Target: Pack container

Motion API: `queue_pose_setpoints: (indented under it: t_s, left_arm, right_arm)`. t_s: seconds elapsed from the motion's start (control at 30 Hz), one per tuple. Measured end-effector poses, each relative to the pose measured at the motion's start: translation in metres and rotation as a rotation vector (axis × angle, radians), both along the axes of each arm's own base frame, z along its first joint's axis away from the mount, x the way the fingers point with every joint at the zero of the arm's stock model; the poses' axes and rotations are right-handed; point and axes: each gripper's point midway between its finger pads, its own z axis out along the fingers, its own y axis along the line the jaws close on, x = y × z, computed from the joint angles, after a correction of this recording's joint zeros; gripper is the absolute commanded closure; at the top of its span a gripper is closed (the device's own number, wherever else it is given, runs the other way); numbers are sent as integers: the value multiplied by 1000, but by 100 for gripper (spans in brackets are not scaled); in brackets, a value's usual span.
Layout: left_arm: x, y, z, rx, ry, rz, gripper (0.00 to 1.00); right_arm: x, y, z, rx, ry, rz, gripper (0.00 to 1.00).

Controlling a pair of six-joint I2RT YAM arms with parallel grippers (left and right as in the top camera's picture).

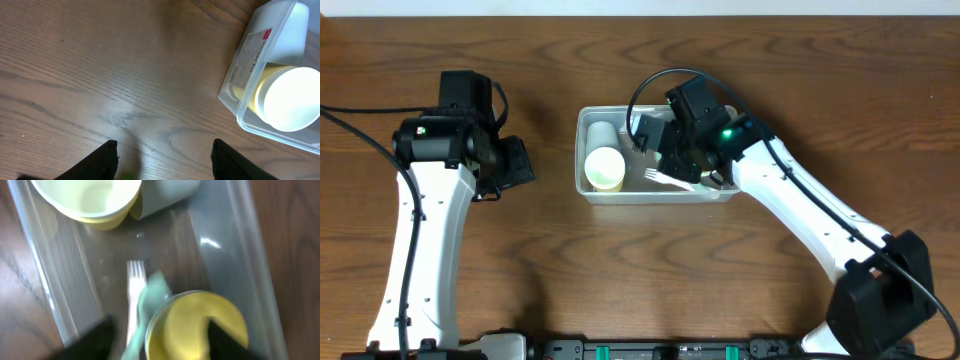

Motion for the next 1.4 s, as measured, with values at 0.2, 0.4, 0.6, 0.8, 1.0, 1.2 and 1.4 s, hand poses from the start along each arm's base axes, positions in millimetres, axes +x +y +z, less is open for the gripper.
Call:
queue_pose_setpoints:
  t_s: [0.2, 0.4, 0.6, 0.8, 1.0, 1.2, 1.4]
  left_arm:
    - [0, 0, 0, 0, 0, 0, 39]
    - [9, -1, 2, 1, -37, -4, 39]
    - [43, -25, 15, 22, -186, -151, 10]
    - [65, -42, 27, 61, -294, -243, 2]
    - [58, -39, 24, 80, -263, -248, 2]
    - [34, -33, 32, 78, -240, -227, 2]
    - [-14, -27, 98, 71, -480, -197, 2]
  right_arm:
    - [2, -4, 43, 89, -73, -65, 1]
    - [41, -50, 89, 296, -115, -443, 1]
    - [78, -149, 92, 435, -71, -928, 1]
    - [86, -192, 92, 479, -70, -1102, 1]
    - [79, -209, 86, 461, -43, -1169, 1]
    - [44, -222, 108, 448, -51, -1252, 1]
    - [-16, -232, 170, 569, -214, -1278, 1]
